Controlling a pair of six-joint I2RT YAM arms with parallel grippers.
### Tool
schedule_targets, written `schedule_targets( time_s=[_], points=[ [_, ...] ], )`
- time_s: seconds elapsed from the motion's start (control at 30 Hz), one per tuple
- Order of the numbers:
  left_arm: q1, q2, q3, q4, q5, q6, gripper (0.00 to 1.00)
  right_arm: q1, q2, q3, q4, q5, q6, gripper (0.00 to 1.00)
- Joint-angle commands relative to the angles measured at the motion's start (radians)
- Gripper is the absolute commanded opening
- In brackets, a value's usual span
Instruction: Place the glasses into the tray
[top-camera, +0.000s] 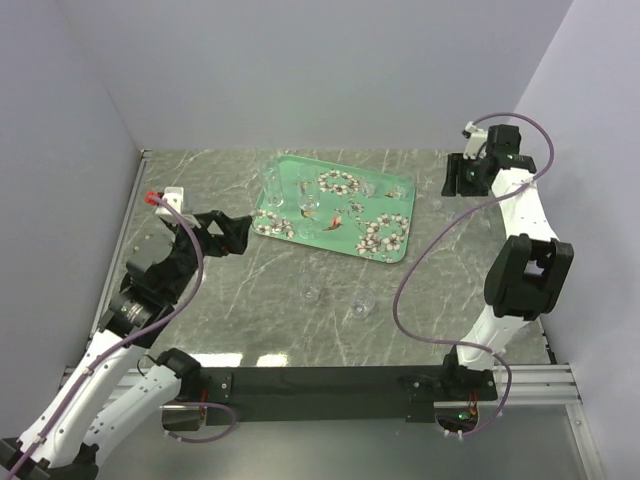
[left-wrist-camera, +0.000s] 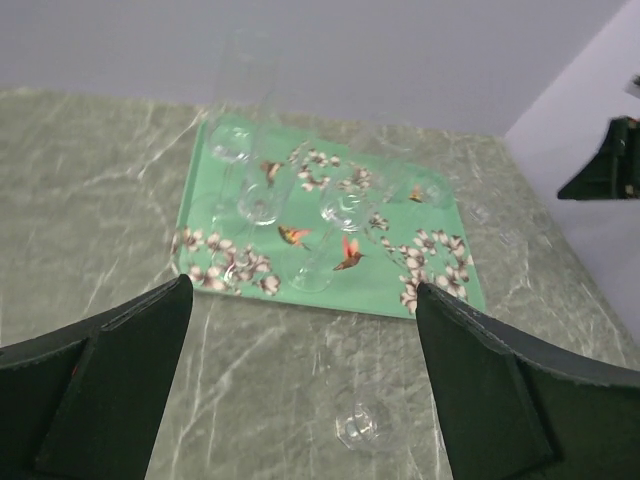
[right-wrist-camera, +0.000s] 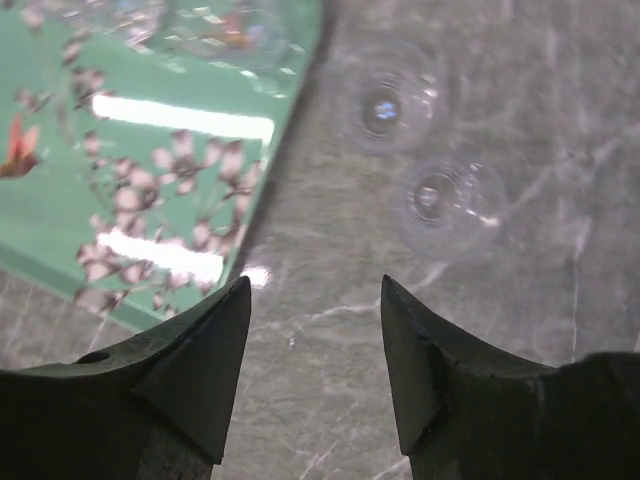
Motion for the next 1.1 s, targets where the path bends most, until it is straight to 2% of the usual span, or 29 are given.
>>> schedule_targets(
  time_s=[0.0, 0.17, 0.23, 0.37, 0.7, 0.8, 0.83, 0.93, 1.07],
  points=[
    [0.001, -0.026, -0.022, -0.021, -0.141, -0.171, 0.99, -0.032, 0.030, 0.059, 0.009, 0.104, 0.105, 0.61],
    [0.001, 0.007, -0.017, -0.083, -0.130, -0.212, 0.99, -0.075, 0.096, 0.068, 0.023, 0.147, 0.125, 0.58],
    [0.003, 0.035, -0.010, -0.114, -0.115, -0.234, 0.99, -0.095, 0.134, 0.085, 0.015, 0.135, 0.118, 0.49],
    [0.004, 0.078, -0.005, -0.126, -0.075, -0.255, 0.99, -0.111, 0.194, 0.126, 0.000, 0.129, 0.105, 0.43],
    [0.006, 0.093, -0.025, -0.085, 0.025, -0.304, 0.99, -0.134, 0.300, 0.195, -0.008, 0.131, 0.097, 0.41],
    [0.005, 0.096, -0.045, -0.069, 0.040, -0.330, 0.99, -0.135, 0.326, 0.200, -0.002, 0.124, 0.086, 0.34],
    [0.006, 0.099, -0.049, -0.071, 0.042, -0.339, 1.00, -0.137, 0.337, 0.203, -0.002, 0.123, 0.083, 0.27],
    [0.006, 0.119, -0.039, -0.101, 0.048, -0.370, 0.99, -0.137, 0.346, 0.203, -0.002, 0.112, 0.074, 0.18],
    [0.006, 0.144, -0.039, -0.114, 0.074, -0.389, 0.99, -0.137, 0.327, 0.169, 0.027, 0.111, 0.069, 0.12]
  ],
)
